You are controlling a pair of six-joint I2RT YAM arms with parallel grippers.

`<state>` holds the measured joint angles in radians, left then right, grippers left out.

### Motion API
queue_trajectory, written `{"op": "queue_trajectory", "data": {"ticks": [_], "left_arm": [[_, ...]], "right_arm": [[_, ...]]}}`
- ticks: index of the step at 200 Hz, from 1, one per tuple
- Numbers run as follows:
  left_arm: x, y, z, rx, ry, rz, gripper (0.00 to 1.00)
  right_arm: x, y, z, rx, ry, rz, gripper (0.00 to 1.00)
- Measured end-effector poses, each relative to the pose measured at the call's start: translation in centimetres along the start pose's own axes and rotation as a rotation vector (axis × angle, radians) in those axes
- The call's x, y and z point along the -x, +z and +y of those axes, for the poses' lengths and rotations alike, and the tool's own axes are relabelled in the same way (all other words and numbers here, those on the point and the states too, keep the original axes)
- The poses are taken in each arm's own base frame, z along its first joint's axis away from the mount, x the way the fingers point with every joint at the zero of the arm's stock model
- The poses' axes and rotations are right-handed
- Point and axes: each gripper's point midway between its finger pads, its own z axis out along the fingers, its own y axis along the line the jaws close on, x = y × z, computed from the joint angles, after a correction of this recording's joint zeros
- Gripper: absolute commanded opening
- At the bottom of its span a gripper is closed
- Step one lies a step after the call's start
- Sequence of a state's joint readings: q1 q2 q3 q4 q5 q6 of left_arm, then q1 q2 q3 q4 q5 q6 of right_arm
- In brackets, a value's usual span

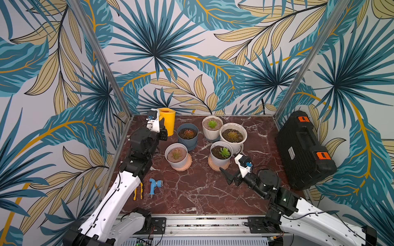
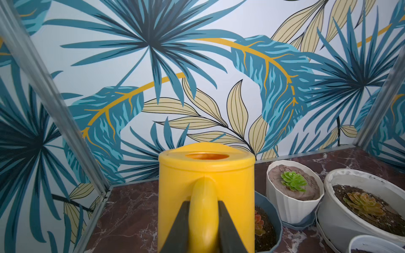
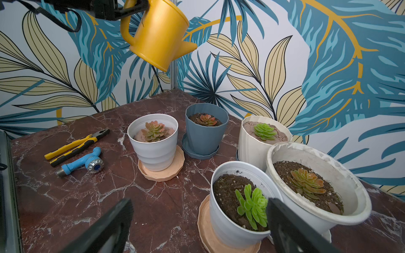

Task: Water the succulent around the soil edge
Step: Place the watering can at the center of the board.

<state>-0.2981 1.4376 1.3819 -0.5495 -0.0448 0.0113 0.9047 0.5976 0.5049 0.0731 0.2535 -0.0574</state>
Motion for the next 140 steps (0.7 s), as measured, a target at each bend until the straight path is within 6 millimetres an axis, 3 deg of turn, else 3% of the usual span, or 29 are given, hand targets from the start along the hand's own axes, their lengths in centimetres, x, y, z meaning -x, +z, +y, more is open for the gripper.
{"op": "queue_trajectory", "data": {"ticks": [140], "left_arm": [[1.4, 2.5, 0.3, 0.004, 0.009, 0.001, 0.00]], "right_arm": [[-0.3, 0.2, 0.1, 0.000, -0.006, 0.011, 1.00]]}}
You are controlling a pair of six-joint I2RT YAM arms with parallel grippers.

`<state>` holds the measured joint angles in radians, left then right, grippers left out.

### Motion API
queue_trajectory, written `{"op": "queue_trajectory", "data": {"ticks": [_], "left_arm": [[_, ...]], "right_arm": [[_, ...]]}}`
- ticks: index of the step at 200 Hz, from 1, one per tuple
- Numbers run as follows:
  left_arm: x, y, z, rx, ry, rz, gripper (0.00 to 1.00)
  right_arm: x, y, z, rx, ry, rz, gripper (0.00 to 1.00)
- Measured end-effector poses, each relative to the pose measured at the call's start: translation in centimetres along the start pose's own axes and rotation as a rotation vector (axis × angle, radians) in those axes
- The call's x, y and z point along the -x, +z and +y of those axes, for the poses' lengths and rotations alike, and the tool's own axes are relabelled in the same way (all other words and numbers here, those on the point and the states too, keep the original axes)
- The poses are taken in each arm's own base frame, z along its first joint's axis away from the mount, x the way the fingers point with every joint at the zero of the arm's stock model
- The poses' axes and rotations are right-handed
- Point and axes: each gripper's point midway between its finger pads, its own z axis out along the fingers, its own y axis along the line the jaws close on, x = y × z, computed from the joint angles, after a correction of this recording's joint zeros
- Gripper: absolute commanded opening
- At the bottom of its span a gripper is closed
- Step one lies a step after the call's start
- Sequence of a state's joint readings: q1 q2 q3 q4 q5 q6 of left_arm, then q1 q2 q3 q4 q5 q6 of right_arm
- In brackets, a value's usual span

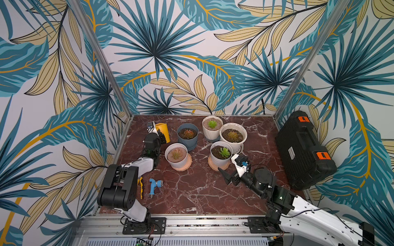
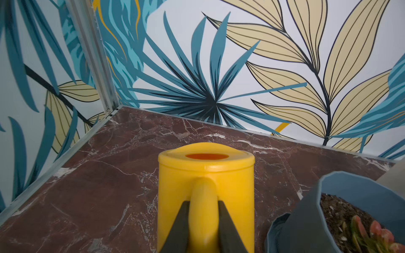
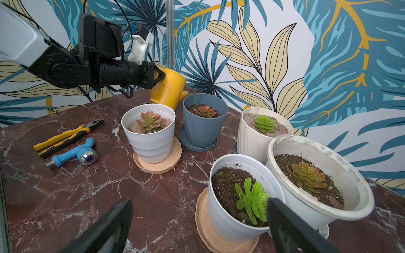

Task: Water the succulent around the soil edge
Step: Place the watering can at the center of the board.

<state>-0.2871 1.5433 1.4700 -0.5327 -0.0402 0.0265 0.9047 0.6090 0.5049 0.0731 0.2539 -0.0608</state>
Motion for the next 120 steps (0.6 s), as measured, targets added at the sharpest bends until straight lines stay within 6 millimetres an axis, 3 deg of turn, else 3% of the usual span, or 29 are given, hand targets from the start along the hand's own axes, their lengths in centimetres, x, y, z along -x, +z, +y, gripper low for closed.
{"op": "queue_trajectory", "data": {"ticks": [46, 71, 92, 120], "left_arm": [[0.3, 0.1, 0.0, 0.001, -0.002, -0.013, 0.00], [1.5, -0.7, 0.1, 0.002, -0.012, -0.061, 0.00], [3.0, -3.2, 0.3, 0.005, -0.019, -0.157, 0.00], [4.4, -8.6, 0.8, 0.027, -0.022, -0.342, 0.00]], "right_arm": [[0.0, 0.0, 0.0, 0.000, -0.004, 0.002, 1.00], [-0.1, 0.1, 0.0, 0.000, -0.004, 0.003, 1.00], [-0.3, 0.2, 0.1, 0.001, -0.006, 0.010, 0.99], [-0.5, 0.4, 0.1, 0.002, -0.008, 0.018, 1.00]]}}
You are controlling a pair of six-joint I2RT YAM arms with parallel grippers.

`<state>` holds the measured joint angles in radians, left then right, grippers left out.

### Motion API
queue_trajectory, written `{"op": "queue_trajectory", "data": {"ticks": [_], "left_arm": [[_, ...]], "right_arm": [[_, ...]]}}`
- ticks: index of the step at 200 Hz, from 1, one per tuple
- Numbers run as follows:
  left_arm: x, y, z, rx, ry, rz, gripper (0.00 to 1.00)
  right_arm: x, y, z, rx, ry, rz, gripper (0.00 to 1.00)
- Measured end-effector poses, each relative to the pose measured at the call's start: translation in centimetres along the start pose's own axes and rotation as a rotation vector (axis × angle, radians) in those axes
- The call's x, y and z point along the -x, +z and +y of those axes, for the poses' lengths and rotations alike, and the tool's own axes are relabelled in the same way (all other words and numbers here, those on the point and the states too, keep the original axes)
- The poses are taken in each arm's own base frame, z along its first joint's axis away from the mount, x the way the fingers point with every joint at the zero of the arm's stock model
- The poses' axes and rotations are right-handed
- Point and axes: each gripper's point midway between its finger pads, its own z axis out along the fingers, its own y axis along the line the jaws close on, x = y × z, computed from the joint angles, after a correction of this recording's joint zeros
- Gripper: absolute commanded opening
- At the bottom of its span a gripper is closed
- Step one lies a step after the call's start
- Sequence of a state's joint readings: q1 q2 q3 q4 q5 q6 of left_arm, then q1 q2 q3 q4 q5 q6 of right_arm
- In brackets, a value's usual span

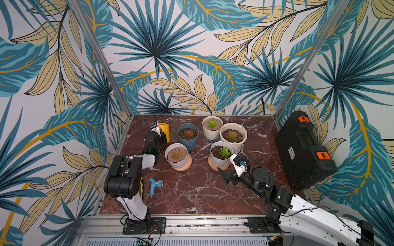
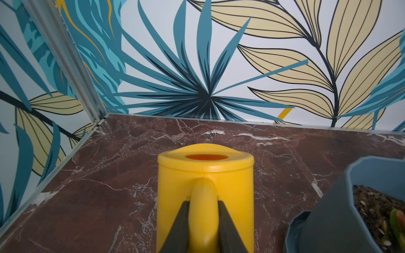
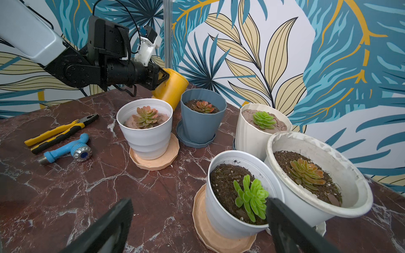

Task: Water the succulent around the soil edge
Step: Place the watering can at the center of the board.

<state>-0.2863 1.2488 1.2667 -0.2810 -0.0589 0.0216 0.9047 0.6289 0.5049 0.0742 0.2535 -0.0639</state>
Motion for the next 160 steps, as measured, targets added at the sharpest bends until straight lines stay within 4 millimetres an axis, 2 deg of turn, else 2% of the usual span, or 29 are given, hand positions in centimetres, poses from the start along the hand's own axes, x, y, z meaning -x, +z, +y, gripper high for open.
{"op": "queue_trajectory", "data": {"ticks": [17, 36, 54, 71, 100, 127, 143, 160], "left_arm": [[1.2, -2.4, 0.6, 0.026, -0.002, -0.109, 0.00], [1.0, -4.3, 1.3, 0.066, -0.013, -0.196, 0.00], [0.0, -4.9, 2.3, 0.118, -0.035, -0.234, 0.02], [-1.1, -4.6, 3.3, 0.180, -0.059, -0.254, 0.02], [-3.7, -2.4, 6.5, 0.300, -0.137, -0.242, 0.00], [-8.5, 0.9, 10.3, 0.385, -0.274, -0.196, 0.00], [-11.7, 3.2, 11.4, 0.401, -0.318, -0.152, 0.00], [-14.5, 5.6, 11.1, 0.377, -0.326, -0.112, 0.00]], "right_arm": [[-0.1, 0.1, 0.0, 0.000, -0.001, 0.003, 1.00], [-0.1, 0.1, 0.0, 0.000, -0.001, 0.003, 0.99], [-0.1, 0.1, 0.0, -0.001, -0.001, 0.002, 0.99], [-0.2, 0.2, 0.1, 0.000, -0.002, 0.007, 1.00], [-0.5, 0.4, 0.1, 0.000, -0.005, 0.019, 1.00], [-0.5, 0.4, 0.1, -0.003, -0.006, 0.019, 1.00], [-0.6, 0.5, 0.0, -0.008, -0.007, 0.023, 0.99], [-0.8, 0.7, 0.0, -0.011, -0.013, 0.032, 1.00]]}}
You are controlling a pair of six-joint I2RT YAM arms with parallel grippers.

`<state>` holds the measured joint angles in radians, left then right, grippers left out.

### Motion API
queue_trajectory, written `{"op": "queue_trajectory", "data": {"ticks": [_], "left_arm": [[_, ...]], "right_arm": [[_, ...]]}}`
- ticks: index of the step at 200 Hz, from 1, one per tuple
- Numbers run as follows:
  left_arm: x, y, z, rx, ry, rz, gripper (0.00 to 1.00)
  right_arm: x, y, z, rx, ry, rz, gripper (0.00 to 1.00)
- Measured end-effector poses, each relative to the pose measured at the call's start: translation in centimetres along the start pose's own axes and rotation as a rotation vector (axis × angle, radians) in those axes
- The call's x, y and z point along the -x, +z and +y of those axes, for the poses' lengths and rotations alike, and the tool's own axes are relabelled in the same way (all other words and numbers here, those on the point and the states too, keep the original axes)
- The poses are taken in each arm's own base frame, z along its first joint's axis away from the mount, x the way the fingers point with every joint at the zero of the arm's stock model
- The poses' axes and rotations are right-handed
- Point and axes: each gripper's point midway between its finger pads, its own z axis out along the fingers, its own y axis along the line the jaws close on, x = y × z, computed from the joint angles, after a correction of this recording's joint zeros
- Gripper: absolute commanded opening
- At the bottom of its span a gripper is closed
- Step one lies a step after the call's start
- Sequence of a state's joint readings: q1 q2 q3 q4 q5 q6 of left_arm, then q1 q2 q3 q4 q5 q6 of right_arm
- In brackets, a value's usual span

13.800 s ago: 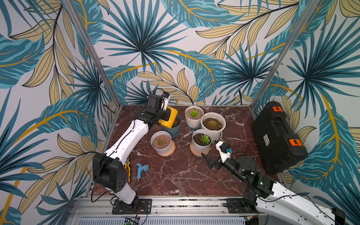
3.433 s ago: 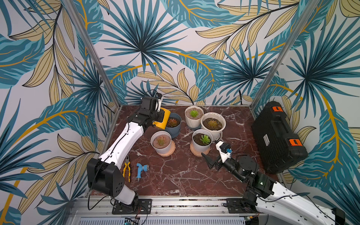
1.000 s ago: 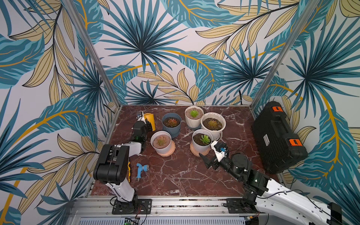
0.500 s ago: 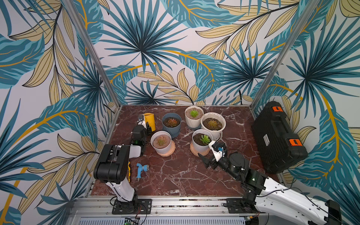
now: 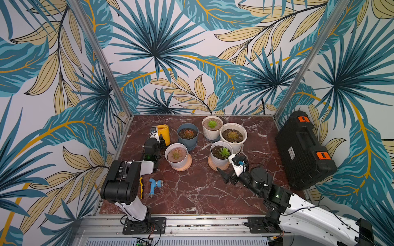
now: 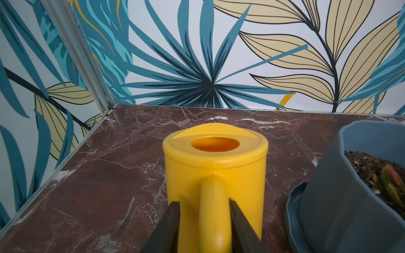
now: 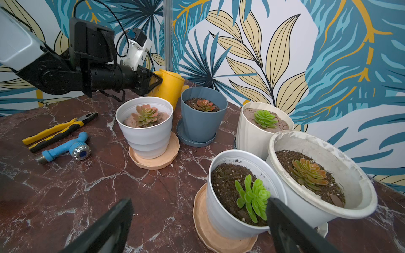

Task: Water the succulent around the soil edge
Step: Place the watering can at the center of the board.

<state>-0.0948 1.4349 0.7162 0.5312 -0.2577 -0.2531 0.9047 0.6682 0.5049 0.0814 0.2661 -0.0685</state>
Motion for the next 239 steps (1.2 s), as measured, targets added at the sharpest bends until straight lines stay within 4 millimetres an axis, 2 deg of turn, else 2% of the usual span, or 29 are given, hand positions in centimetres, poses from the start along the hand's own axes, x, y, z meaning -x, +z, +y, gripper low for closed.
{"op": "queue_trajectory", "data": {"ticks": [20, 54, 70, 79, 88, 111, 169, 239], "left_arm": [[-2.5, 1.8, -0.5, -0.031, 0.024, 0.030, 0.00], [-5.1, 4.3, -0.7, -0.063, 0.097, 0.060, 0.00], [-5.3, 5.1, -0.8, -0.075, 0.124, 0.057, 0.07], [-5.3, 5.3, -0.8, -0.080, 0.139, 0.056, 0.14], [-5.3, 5.3, -0.9, -0.089, 0.148, 0.053, 0.20], [-5.4, 5.1, -1.1, -0.108, 0.166, 0.048, 0.26], [-7.6, 3.1, 0.2, -0.085, 0.184, 0.075, 0.36], [-6.3, 1.9, 0.3, -0.087, 0.179, 0.046, 0.41]], "right_arm": [[-0.4, 0.3, 0.0, -0.002, -0.007, 0.015, 1.00], [-0.8, 0.5, 0.0, -0.009, -0.012, 0.029, 0.99], [-0.9, 0.7, 0.0, -0.014, -0.016, 0.034, 0.99], [-1.0, 0.7, 0.0, -0.015, -0.018, 0.036, 0.99], [-1.1, 0.8, 0.0, -0.015, -0.022, 0.041, 0.99], [-1.3, 1.0, 0.0, -0.015, -0.024, 0.049, 1.00], [-1.4, 1.3, 0.1, -0.014, -0.026, 0.053, 0.99], [-1.4, 1.3, 0.1, -0.015, -0.026, 0.053, 1.00]]}}
